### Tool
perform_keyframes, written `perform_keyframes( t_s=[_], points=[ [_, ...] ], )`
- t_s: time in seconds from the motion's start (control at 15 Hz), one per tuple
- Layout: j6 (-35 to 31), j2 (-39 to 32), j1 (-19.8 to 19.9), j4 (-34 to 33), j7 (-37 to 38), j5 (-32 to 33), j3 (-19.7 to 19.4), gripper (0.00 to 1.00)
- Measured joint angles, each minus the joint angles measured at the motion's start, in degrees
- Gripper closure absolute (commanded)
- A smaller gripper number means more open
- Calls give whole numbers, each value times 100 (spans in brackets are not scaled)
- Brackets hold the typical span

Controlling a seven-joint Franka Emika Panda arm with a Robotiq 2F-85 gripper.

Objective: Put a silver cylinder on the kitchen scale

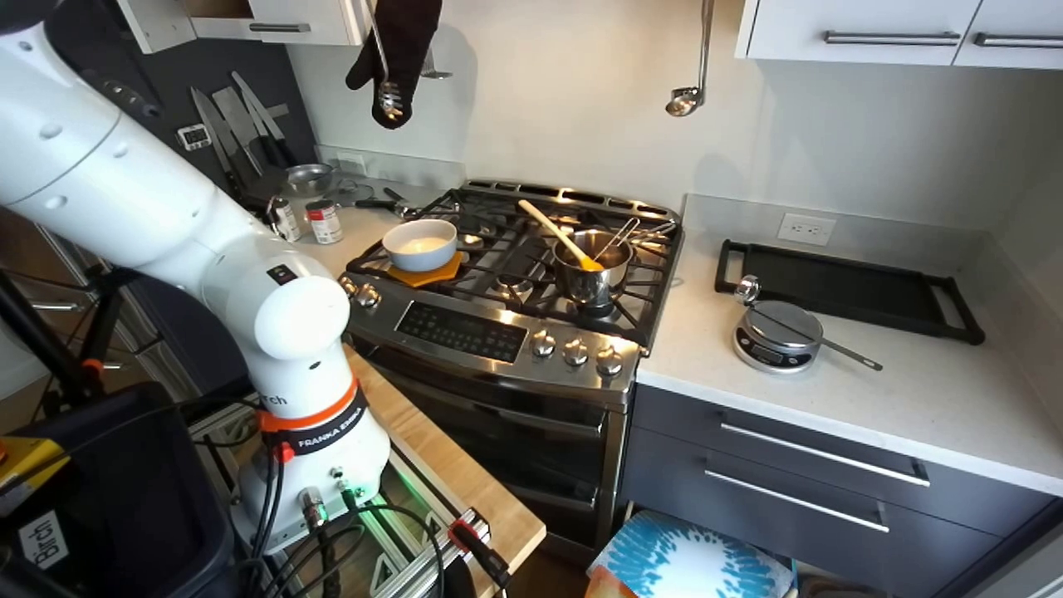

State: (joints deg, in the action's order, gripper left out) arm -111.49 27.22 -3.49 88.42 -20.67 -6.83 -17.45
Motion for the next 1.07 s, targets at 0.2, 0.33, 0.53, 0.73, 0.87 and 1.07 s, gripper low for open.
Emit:
perform_keyframes(
  t_s=[0.2, 0.33, 0.53, 0.73, 0.87, 1.07],
  points=[
    [432, -720, 22, -962, 155, -88, 0, 0],
    [633, -1009, 22, -1427, 155, -180, -1, 0],
    [703, -1107, 22, -1601, 155, -200, -10, 0],
    [500, -1237, 20, -1653, 141, -442, -11, 0],
    [399, -1487, 53, -1882, 98, -745, -13, 0],
    [370, -1991, 168, -2450, 80, -1076, -10, 0]
  ],
)
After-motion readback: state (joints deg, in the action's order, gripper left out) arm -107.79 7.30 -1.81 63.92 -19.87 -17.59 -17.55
